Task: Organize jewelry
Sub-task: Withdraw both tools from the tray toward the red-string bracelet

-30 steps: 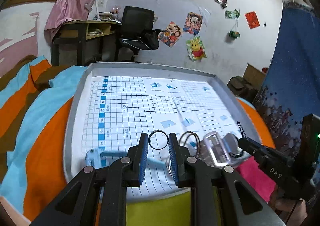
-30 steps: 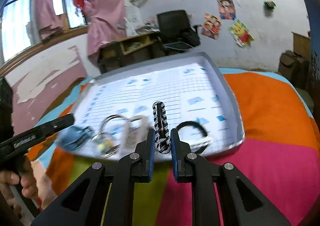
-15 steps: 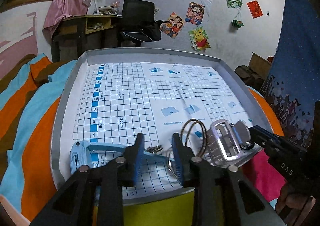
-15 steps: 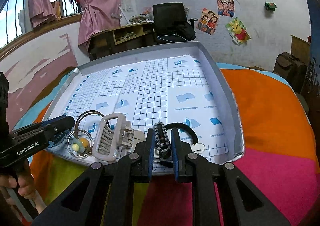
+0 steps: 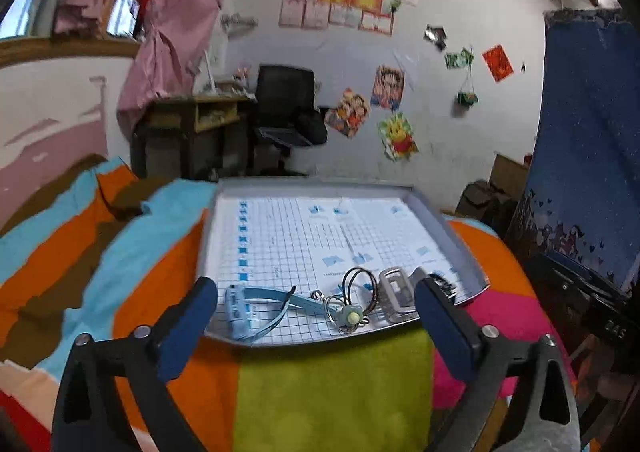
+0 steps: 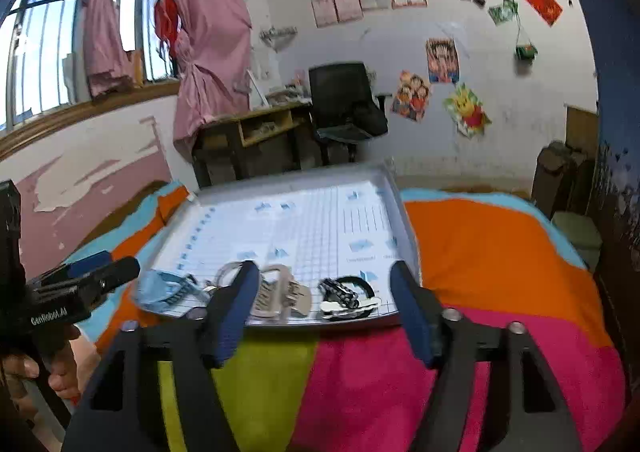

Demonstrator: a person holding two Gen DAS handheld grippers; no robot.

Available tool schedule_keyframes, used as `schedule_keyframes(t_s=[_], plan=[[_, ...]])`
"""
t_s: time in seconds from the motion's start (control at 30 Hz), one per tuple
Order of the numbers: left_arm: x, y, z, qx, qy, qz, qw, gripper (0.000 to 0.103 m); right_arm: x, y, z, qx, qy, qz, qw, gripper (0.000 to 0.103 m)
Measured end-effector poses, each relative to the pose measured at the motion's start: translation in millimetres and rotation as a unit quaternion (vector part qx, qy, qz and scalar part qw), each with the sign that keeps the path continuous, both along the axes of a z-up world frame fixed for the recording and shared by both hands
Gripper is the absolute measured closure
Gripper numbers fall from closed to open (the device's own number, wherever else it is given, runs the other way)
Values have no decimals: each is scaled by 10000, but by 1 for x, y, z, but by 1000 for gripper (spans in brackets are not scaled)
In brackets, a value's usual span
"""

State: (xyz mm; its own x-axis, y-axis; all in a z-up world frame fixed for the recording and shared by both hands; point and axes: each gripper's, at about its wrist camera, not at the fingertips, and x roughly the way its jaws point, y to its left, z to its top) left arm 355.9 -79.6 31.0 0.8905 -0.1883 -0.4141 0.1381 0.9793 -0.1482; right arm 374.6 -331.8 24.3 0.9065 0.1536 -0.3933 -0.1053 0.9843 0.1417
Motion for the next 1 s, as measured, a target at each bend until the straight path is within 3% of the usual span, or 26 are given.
schedule_keyframes(t_s=[0.17,0.37,0.67,1.0], plan=[[-47,8,25,-28,-344,46,9994,0,-54,8,31,-84,-312,137,9994,11],[-101,20,43,-48,-623,91,9980,0,-112,13,52,-38,-566,159,9983,2],[-165,42,47,-74,-827,203,9963,0,-190,30,62,-167,-862,195,9959,1],[-221,67,24,2,-918,365,9951,0,-253,46,52,-35,-1046,-8,9945,1]])
